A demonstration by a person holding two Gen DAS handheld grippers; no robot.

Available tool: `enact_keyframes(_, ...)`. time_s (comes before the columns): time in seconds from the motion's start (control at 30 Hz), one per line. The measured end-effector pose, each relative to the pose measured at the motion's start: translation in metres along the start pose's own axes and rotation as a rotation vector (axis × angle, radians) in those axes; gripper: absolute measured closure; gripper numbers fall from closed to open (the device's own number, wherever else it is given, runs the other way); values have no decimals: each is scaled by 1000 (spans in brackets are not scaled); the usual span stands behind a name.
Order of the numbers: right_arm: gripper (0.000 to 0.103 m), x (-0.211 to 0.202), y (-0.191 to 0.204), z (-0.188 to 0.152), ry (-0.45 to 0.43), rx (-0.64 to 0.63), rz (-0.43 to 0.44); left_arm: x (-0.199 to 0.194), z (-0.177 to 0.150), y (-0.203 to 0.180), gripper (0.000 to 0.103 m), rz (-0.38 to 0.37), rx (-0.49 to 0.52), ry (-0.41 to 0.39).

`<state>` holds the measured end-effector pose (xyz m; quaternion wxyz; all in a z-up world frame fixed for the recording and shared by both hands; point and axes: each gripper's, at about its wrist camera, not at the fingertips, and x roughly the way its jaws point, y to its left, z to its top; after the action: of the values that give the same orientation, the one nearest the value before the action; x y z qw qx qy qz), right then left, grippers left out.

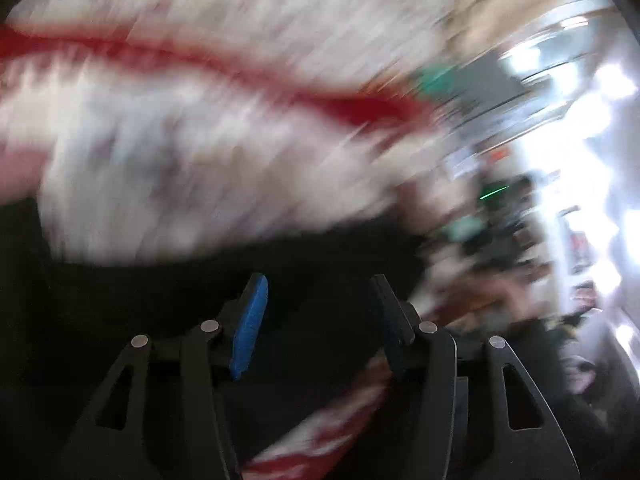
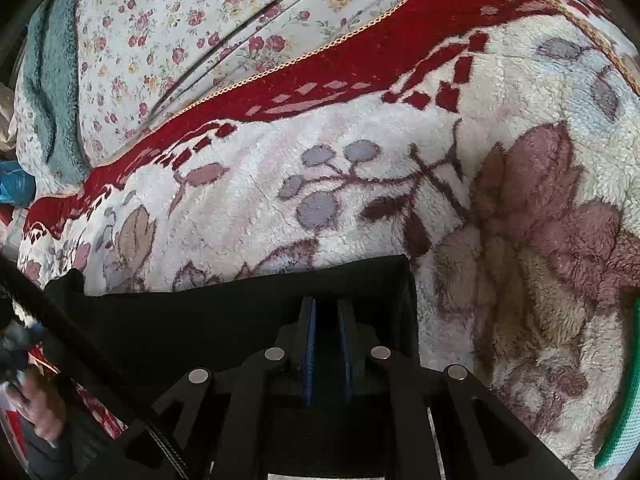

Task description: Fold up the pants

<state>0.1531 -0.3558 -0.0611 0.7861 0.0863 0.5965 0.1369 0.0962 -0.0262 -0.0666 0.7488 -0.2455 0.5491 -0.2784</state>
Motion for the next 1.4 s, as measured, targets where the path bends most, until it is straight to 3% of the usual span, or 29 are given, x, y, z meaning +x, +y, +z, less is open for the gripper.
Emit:
enact_keyframes(0.03,93,-4,-2,1,-7,19,19,-1,0,3,55,-12,-14,-55)
enact_keyframes(0.17,88,-41,1,-2,-82,55,24,-2,3,4,55,-38,-42,-55)
enact_keyframes(0.23,75,-56,11,-6,-86,24,34,-4,3,6,55,-53,-62,-53)
enact_keyframes(0.3,61,-53,25,-11,-32,-35,6,-6,2,6,55,-47,-50,-51)
enact_keyframes(0.43,58,5,29,-32,187,-157,-149,-11,-7,1,55,-13,-18,-55)
enact_keyframes(0.5,54,-1,20,-33,104,-107,-87,-16,-11,2,55,-2,-4,-60)
enact_keyframes(0.6,57,-18,10,-29,84,17,-54,-14,-11,1,55,0,3,-68)
enact_keyframes(0.73,52,-53,0,-37,-67,119,-1,-14,-9,3,55,-9,-3,-64)
enact_keyframes(0.83,43,-14,-5,-50,103,67,-107,-14,-11,2,55,-3,20,-69)
enact_keyframes(0.87,43,-6,-13,-55,102,86,-84,-15,-12,0,55,3,31,-72)
enact_keyframes(0.9,45,-17,-24,-55,49,186,-19,-14,-12,-1,55,12,41,-75)
enact_keyframes(0.97,47,-33,-38,-61,-3,327,25,-13,-13,-4,54,29,63,-75)
enact_keyframes(1.03,47,-50,-52,-74,-68,445,142,-12,-12,-6,54,38,76,-70)
enact_keyframes(1.1,47,-55,-58,-89,-69,526,242,-12,-12,-5,54,35,71,-68)
enact_keyframes(1.23,47,-34,-57,-100,-14,545,326,-13,-9,0,54,13,43,-62)
enact_keyframes(1.4,47,-26,-64,-91,-38,572,325,-13,-10,0,54,16,45,-63)
